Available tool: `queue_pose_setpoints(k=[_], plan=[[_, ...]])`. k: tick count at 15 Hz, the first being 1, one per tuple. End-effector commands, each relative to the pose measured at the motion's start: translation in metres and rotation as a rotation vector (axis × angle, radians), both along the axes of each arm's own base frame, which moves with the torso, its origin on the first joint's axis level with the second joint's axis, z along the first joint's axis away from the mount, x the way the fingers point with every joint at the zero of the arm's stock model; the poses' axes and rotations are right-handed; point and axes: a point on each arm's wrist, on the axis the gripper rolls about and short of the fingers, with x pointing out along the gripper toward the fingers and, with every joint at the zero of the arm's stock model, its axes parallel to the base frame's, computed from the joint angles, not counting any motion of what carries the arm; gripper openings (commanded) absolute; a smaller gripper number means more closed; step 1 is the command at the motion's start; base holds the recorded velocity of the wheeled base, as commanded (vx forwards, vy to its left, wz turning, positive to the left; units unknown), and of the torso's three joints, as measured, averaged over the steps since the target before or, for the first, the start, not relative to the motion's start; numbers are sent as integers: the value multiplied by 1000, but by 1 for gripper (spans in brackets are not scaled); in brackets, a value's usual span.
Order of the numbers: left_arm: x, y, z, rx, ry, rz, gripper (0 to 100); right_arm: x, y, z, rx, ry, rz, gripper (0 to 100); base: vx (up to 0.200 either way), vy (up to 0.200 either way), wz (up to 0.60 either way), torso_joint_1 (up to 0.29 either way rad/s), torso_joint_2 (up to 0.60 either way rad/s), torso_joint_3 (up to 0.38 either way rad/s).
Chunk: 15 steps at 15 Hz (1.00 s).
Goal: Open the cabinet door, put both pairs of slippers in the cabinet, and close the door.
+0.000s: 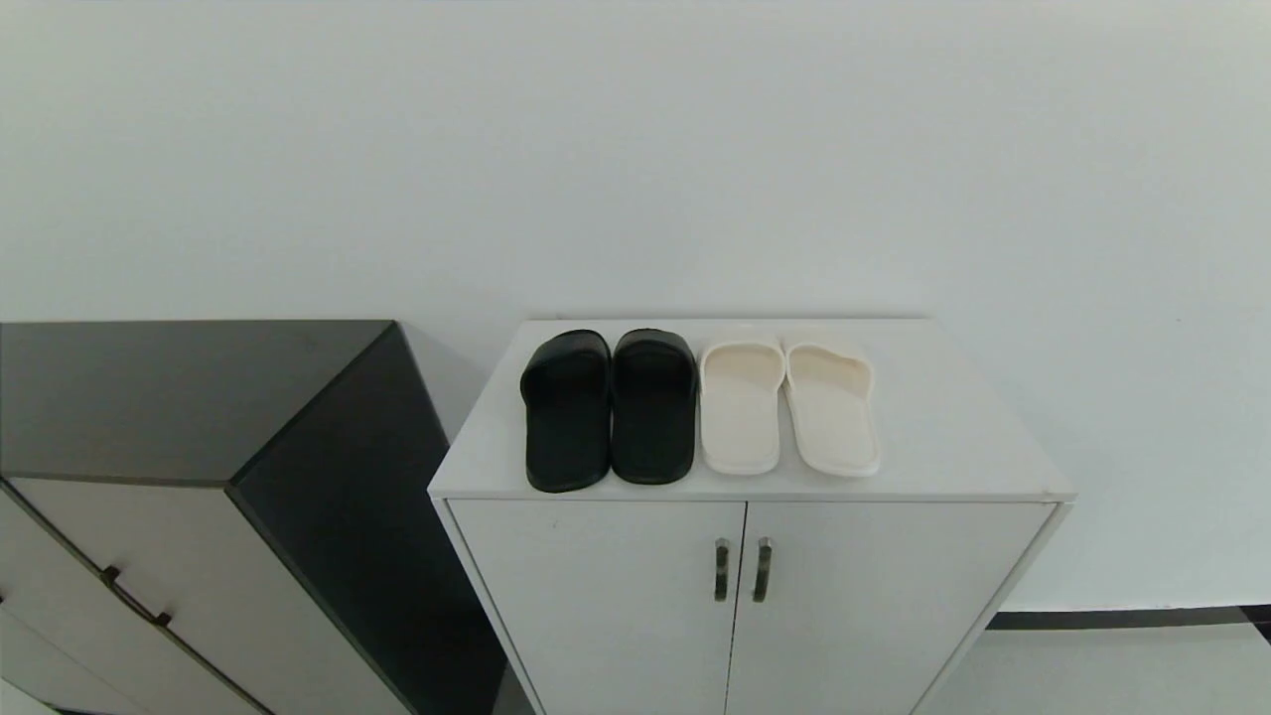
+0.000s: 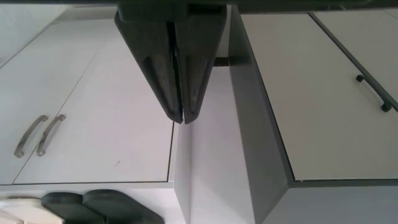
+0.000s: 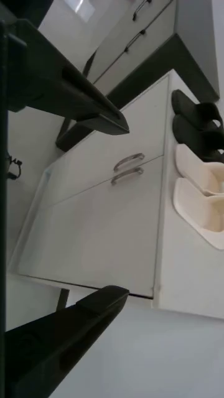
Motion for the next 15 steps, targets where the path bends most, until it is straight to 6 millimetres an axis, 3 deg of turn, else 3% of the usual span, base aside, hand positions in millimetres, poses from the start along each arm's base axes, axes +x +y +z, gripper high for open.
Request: queue_pose_setpoints(k=[1, 2, 3, 9, 11, 15], plan=[[0, 0, 0, 2, 1, -1, 0, 85, 15, 10, 44, 189, 98, 100, 0, 0, 0, 0, 0, 0], [0, 0, 0, 2, 1, 1, 0, 93, 19, 11, 52, 186, 91, 100, 0, 0, 0, 0, 0, 0], [0, 0, 0, 0, 1, 1, 0, 117, 41, 16, 61, 172, 63, 100, 0, 0, 0, 0, 0, 0], [0, 0, 0, 0, 1, 1, 0, 163, 134, 47, 23, 130, -38, 100, 0, 0, 0, 0, 0, 0], [0, 0, 0, 0, 1, 1, 0, 174, 149, 51, 12, 119, -67, 100, 0, 0, 0, 0, 0, 0], [0, 0, 0, 0, 1, 1, 0, 215, 190, 52, -25, 111, -199, 100, 0, 0, 0, 0, 0, 0]])
